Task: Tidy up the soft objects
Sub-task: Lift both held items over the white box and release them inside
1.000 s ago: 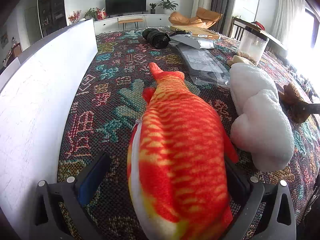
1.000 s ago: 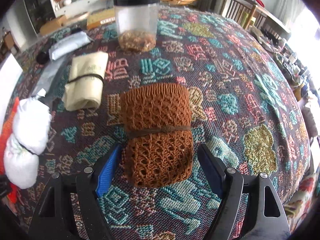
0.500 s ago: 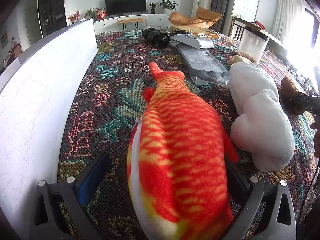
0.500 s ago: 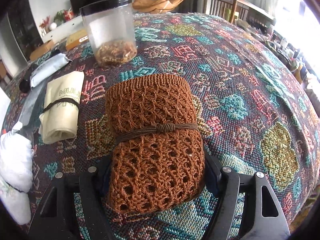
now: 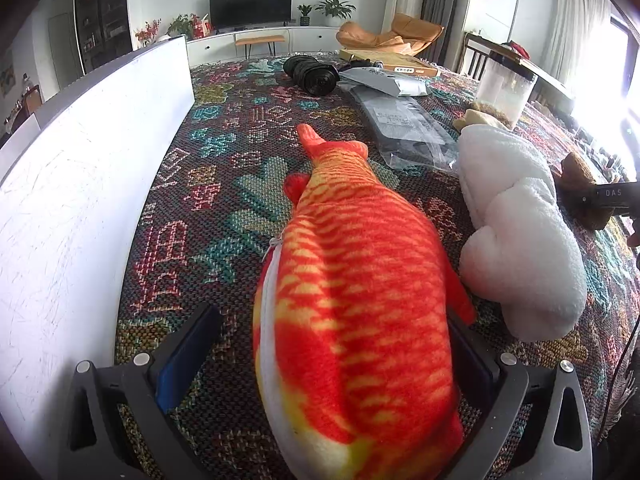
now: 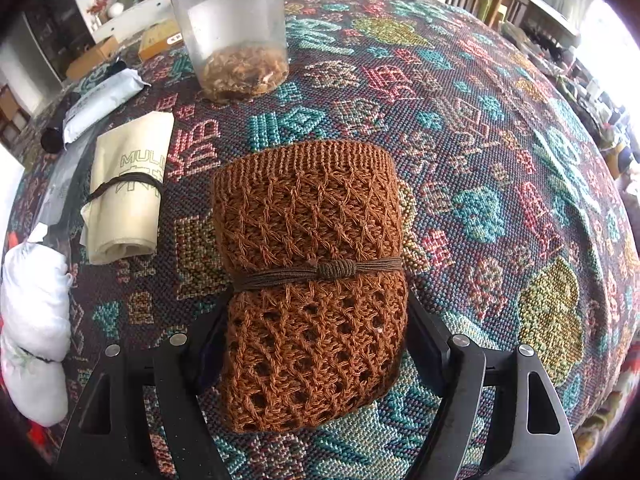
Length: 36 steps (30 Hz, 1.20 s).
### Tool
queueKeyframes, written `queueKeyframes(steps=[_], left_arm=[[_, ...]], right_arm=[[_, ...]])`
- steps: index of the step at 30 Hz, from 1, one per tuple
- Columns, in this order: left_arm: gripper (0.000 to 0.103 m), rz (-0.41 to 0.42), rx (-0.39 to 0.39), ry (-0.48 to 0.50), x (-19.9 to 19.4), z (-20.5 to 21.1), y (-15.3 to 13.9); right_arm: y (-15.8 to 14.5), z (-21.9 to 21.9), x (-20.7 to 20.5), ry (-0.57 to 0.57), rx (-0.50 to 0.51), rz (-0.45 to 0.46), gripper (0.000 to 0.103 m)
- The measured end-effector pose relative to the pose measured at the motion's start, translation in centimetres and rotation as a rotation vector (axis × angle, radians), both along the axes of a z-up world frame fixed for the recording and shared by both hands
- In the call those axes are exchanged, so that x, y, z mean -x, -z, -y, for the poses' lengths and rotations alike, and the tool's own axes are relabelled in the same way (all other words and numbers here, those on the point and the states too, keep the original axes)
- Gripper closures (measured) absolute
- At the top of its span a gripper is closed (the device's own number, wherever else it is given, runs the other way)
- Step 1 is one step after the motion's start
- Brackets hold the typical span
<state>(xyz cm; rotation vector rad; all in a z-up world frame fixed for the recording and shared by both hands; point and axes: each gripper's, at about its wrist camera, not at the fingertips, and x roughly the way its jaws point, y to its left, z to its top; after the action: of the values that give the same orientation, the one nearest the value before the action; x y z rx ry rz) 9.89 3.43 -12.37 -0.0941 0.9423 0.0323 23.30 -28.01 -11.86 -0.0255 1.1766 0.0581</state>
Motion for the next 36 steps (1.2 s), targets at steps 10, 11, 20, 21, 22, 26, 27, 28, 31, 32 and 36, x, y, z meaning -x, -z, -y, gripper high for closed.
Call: queueKeyframes(steps=[10,11,20,21,22,26,27,28,31,32,36], left_arm=[[0.065,0.033,0.149,0.044,1.8,-0.7,-3.0],[0.065,0.048,0.183,0.041,2.2,-0.8,-3.8],[0.065,0.243,0.298,0.048,8.1,-5.1,-13.8],[0.065,0.264,0.283,0.028,8.9,-6.5,-14.7],[0.065,0.283,0.262,0.002,9.9,-8.0,-15.6],[0.064,0.316,0.136,-0.155,14.1,-15.0,-17.4],[0.063,0.31,0.097,-0.203,15.1,-16.6,-17.4],[0.059,0.298,0.052,-0.257,16.0,-18.2,-17.3],[0.007,0.196,-0.059,-0.401,17.3,-22.4,-15.1],[0.003,0.174,-0.081,-0.445,17.5,-23.5,-14.3],[0.003,0.16,-0.092,-0.549,18.7,-25.9,-12.6]], right_arm=[[-3.0,-0.8,2.1,0.016,0.006,0.111,0.036],[-4.0,-0.9,2.7,0.013,0.002,0.139,0.036],[-13.9,-11.3,8.6,-0.221,-0.119,0.295,0.036],[-14.9,-13.5,9.6,-0.27,-0.146,0.308,0.036],[-15.7,-15.8,10.7,-0.319,-0.178,0.316,0.036],[-18.2,-25.3,15.1,-0.52,-0.344,0.306,0.035],[-18.6,-27.7,16.2,-0.568,-0.383,0.297,0.034],[-18.7,-29.9,17.2,-0.61,-0.417,0.282,0.031],[-17.8,-36.2,19.1,-0.677,-0.497,0.2,0.024],[-17.0,-38.1,19.3,-0.693,-0.513,0.155,0.022],[-13.8,-41.8,19.6,-0.709,-0.513,0.019,0.022]])
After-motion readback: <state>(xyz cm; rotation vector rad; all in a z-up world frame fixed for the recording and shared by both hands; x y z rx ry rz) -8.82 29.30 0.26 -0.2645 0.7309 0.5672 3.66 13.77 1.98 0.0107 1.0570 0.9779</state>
